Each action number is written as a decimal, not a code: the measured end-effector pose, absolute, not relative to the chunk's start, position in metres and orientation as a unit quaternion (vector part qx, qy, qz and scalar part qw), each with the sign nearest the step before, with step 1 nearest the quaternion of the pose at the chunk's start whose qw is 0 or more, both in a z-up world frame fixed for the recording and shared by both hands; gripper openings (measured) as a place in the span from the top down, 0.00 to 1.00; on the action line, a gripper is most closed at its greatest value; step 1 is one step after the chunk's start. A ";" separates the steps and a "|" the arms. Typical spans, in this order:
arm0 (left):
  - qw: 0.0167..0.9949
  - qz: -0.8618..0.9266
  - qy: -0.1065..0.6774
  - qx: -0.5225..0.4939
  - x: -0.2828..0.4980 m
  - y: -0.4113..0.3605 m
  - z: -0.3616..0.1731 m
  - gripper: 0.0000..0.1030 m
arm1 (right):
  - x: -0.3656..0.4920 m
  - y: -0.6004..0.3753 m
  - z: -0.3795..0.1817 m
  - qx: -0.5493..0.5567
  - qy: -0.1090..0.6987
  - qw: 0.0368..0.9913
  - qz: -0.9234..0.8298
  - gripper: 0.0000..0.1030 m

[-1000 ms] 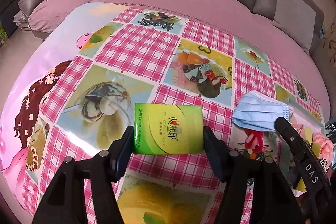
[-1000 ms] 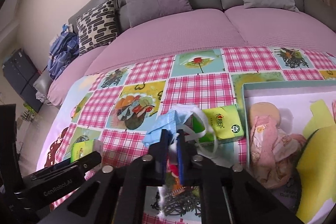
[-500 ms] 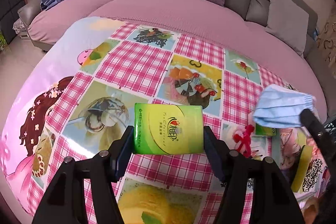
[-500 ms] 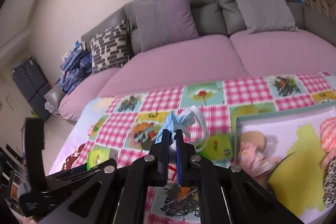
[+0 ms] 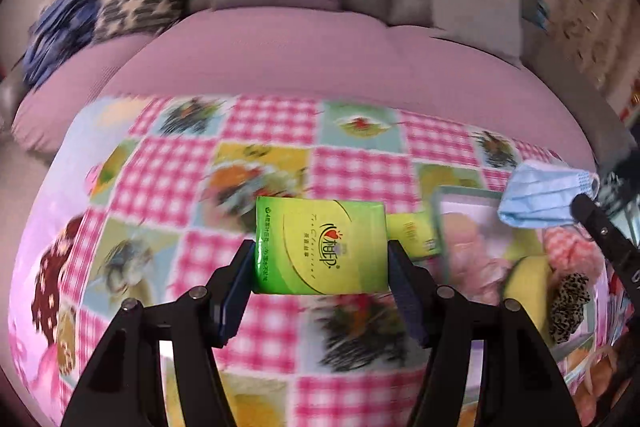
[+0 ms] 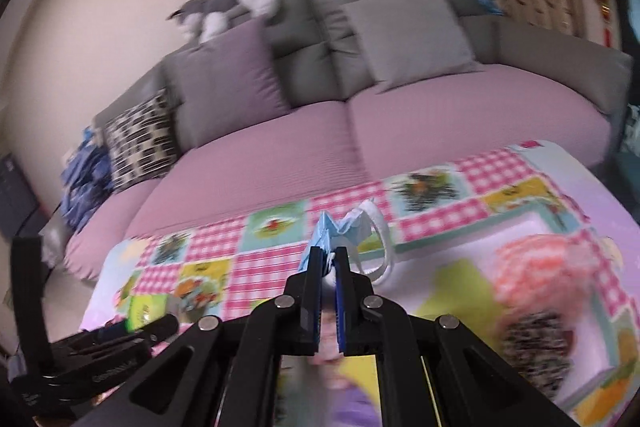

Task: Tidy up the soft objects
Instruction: 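Carry the tissue pack in the left tool and the mask in the right tool over the tray, then open the left tool to drop the tissue pack while the right tool releases the mask into the tray, then move the left tool to the red pipe-cleaner ornament while the right tool approaches the second tissue pack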

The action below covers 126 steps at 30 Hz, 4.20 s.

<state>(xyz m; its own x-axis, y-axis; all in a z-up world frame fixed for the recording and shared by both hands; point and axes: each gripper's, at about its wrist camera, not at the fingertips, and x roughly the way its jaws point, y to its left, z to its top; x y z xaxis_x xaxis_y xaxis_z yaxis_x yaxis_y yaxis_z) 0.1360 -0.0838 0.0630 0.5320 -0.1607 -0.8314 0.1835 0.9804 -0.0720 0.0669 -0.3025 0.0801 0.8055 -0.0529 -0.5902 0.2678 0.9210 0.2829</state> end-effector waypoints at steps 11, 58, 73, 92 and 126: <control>0.870 -0.209 0.442 0.062 0.132 -0.200 0.061 0.36 | 0.044 -0.378 0.065 0.197 0.314 0.913 -0.170 0.94; 0.860 -0.166 0.473 0.090 0.146 -0.221 0.032 0.13 | 0.039 -0.394 0.038 0.164 0.442 0.861 -0.191 0.33; 0.866 -0.112 0.483 0.067 0.162 -0.185 0.022 0.05 | 0.040 -0.395 0.033 0.163 0.447 0.857 -0.197 0.00; 0.884 -0.059 0.463 0.014 0.164 -0.094 0.057 0.05 | 0.060 -0.325 0.065 0.131 0.421 0.889 -0.123 0.00; 0.838 -0.033 0.544 -0.020 0.144 -0.052 -0.006 0.05 | 0.091 -0.251 0.036 0.093 0.463 0.879 -0.065 0.00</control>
<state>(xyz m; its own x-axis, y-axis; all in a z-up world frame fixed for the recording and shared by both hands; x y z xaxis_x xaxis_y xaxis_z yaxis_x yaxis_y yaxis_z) 0.1440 -0.0522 -0.0063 0.4062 -0.0771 -0.9105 0.0327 0.9970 -0.0698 0.0911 -0.2507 0.0357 0.5623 -0.0290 -0.8264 0.2004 0.9744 0.1022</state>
